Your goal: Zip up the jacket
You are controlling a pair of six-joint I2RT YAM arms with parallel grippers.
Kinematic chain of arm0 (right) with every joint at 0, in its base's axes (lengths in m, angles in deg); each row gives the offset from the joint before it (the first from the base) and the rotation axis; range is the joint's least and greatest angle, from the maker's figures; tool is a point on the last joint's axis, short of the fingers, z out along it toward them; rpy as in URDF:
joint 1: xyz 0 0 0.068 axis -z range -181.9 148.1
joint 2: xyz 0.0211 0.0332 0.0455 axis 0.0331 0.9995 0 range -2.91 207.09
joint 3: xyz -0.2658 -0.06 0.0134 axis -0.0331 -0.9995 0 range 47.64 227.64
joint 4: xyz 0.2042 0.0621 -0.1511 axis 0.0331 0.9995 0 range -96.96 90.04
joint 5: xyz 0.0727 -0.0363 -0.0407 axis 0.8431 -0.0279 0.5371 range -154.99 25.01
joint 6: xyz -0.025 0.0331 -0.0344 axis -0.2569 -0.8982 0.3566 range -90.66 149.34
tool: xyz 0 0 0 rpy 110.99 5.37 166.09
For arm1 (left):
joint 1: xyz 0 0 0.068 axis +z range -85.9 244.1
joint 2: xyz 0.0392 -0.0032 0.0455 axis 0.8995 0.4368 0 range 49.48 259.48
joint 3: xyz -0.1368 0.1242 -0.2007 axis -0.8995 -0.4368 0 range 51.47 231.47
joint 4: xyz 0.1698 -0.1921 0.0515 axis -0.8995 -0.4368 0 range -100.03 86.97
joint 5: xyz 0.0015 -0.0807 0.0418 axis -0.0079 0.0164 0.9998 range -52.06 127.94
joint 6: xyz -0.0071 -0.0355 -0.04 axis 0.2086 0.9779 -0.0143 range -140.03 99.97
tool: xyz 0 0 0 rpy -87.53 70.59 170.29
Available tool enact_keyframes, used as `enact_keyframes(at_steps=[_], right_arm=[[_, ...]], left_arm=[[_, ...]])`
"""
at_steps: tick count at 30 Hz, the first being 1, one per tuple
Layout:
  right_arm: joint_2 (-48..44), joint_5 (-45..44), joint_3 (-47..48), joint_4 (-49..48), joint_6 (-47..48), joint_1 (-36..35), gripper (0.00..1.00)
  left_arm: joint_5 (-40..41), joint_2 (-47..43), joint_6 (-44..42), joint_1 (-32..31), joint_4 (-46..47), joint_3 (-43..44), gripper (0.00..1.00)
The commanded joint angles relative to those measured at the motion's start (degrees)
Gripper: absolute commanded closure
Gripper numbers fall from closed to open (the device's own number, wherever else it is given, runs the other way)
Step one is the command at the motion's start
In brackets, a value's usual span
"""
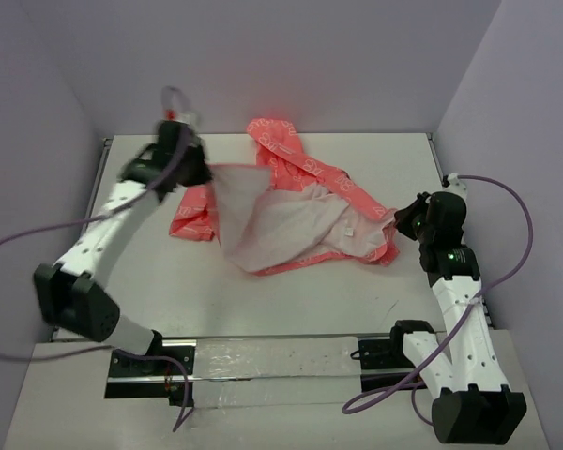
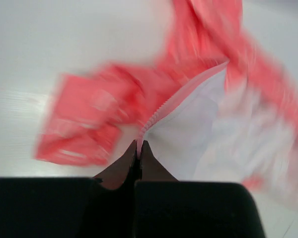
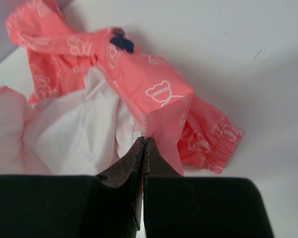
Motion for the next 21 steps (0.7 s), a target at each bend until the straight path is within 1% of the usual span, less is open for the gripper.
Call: enact_keyframes(at_steps=[1, 4, 8, 12, 16, 18, 21], right_arm=[[-1.1, -8.3, 5.2, 1.1, 1.2, -0.2, 1.0], [0.0, -12.0, 6.6, 2.5, 1.1, -0.1, 1.0], [1.9, -17.1, 7.7, 3.9, 1.1, 0.1, 1.0], [3.6, -19.9, 10.1, 5.7, 1.3, 0.2, 1.0], [3.1, -21.5, 11.3, 7.2, 1.5, 0.3, 1.0], [2.5, -23.2, 11.4, 8.5, 1.2, 0.3, 1.0], [0.3, -25.9, 10.0, 9.7, 0.1, 0.3, 1.0]], left_arm=[[-15.2, -15.0, 20.2, 22.9, 7.5, -4.3, 1.0], [-16.5, -17.4, 25.5, 33.2, 5.9, -7.5, 1.0], [-15.6, -18.2, 28.2, 41.7, 5.8, -12.5, 1.0], [-12.6, -17.9, 27.1, 44.6, 4.0, -13.8, 1.0], [-8.5, -20.0, 24.5, 45.3, 2.2, -14.8, 1.0], [-5.3, -21.8, 22.7, 45.3, -0.4, -15.5, 1.0], [2.1, -27.1, 20.3, 45.3, -3.1, -19.5, 1.0]])
